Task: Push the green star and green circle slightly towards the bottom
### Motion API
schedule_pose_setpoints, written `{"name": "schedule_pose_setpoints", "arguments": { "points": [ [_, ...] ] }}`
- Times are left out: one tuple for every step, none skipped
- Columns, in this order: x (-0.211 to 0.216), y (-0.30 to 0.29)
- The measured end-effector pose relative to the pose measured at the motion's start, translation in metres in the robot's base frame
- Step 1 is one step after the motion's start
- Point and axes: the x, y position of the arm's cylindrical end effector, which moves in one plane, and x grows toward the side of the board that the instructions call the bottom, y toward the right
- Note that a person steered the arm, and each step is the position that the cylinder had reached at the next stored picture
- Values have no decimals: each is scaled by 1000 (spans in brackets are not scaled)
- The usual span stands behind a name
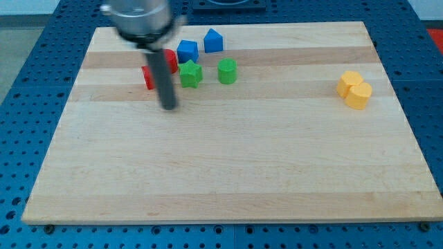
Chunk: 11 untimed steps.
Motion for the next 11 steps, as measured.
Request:
{"name": "schedule_pose_setpoints", "arguments": {
  "points": [
    [-8, 134],
    [-60, 226],
    [-134, 231],
    [-150, 188],
    [-129, 137],
    [-111, 108],
    [-109, 90],
    [-109, 74],
    [-109, 43],
    [-108, 25],
    [-97, 14]
  ]
}}
